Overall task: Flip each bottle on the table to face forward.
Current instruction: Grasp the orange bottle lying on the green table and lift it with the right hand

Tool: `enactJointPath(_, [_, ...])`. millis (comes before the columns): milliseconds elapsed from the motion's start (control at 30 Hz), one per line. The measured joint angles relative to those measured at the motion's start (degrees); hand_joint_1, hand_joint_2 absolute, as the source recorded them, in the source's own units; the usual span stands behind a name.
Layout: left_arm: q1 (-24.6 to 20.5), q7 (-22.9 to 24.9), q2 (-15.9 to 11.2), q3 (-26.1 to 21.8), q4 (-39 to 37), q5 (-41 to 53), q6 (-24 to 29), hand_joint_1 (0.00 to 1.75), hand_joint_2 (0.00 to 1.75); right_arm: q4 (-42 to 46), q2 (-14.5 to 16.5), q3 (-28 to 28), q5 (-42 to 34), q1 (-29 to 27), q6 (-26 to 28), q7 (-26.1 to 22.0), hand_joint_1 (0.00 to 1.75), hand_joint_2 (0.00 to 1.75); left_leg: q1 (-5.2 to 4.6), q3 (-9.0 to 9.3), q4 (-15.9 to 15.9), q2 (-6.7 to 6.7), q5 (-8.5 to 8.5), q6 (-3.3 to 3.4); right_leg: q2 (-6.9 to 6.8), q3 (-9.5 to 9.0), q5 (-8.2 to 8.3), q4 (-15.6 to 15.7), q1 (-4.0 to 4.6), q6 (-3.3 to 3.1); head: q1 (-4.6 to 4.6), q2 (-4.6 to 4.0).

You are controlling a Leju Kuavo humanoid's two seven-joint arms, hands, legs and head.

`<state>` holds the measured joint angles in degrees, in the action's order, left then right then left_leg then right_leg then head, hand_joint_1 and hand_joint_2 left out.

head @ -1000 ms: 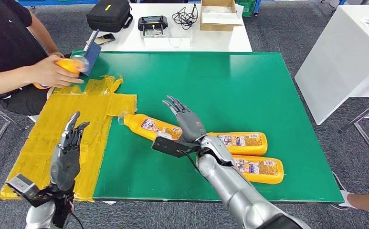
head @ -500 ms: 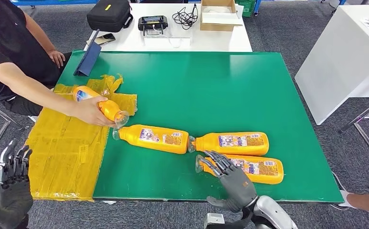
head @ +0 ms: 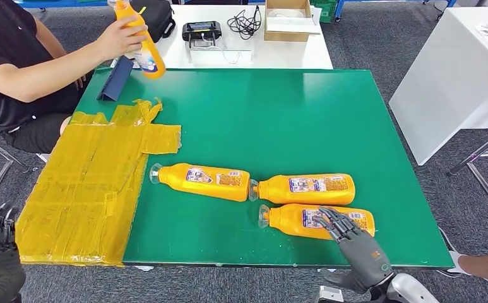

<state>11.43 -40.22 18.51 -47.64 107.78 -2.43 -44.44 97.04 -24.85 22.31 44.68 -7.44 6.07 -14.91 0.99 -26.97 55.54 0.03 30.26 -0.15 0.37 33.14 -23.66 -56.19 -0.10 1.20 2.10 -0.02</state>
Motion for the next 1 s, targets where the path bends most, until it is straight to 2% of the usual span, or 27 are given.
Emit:
enactJointPath(167, [0.0, 0.0, 0.2, -1.0, 0.0, -0.2, -1.0, 0.00, 0.00, 0.2, -1.0, -3.4, 0.5, -0.5, -1.5, 3.1, 0.00, 1.75, 0.01, -0.01, 0.0, 0.00, 0.01, 0.01, -0.01, 0.01, 0.00, 0.0, 0.01, 0.00, 0.01, 0.00])
enactJointPath(400, [-0.5, 0.0, 0.3, -1.6, 0.0, 0.3, -1.7, 0.00, 0.00, -1.1, -1.5, -6.1, 0.3, 0.4, -3.1, 4.3, 0.00, 1.75, 0.02, 0.01, 0.0, 0.00, 0.00, 0.00, 0.00, -0.01, 0.00, 0.0, 0.02, 0.00, 0.02, 0.00])
enactJointPath(600, [-1.2, 0.0, 0.6, -1.5, -0.1, 1.4, -1.9, 0.00, 0.00, -6.9, -1.0, -7.0, 0.3, 4.6, -5.9, 4.3, 0.00, 1.75, 0.02, 0.04, 0.0, 0.02, -0.01, 0.00, 0.01, -0.02, 0.01, 0.0, 0.01, -0.01, 0.01, 0.00])
enactJointPath(1000, [-2.0, 0.0, 0.6, 0.6, -0.9, 1.2, -1.1, 0.00, 0.00, -17.3, 2.0, -5.0, 1.2, 12.5, -7.3, 3.6, 0.00, 1.75, 0.03, 0.01, 0.0, 0.01, -0.01, 0.00, 0.00, -0.01, 0.01, 0.0, 0.02, 0.00, 0.01, 0.00])
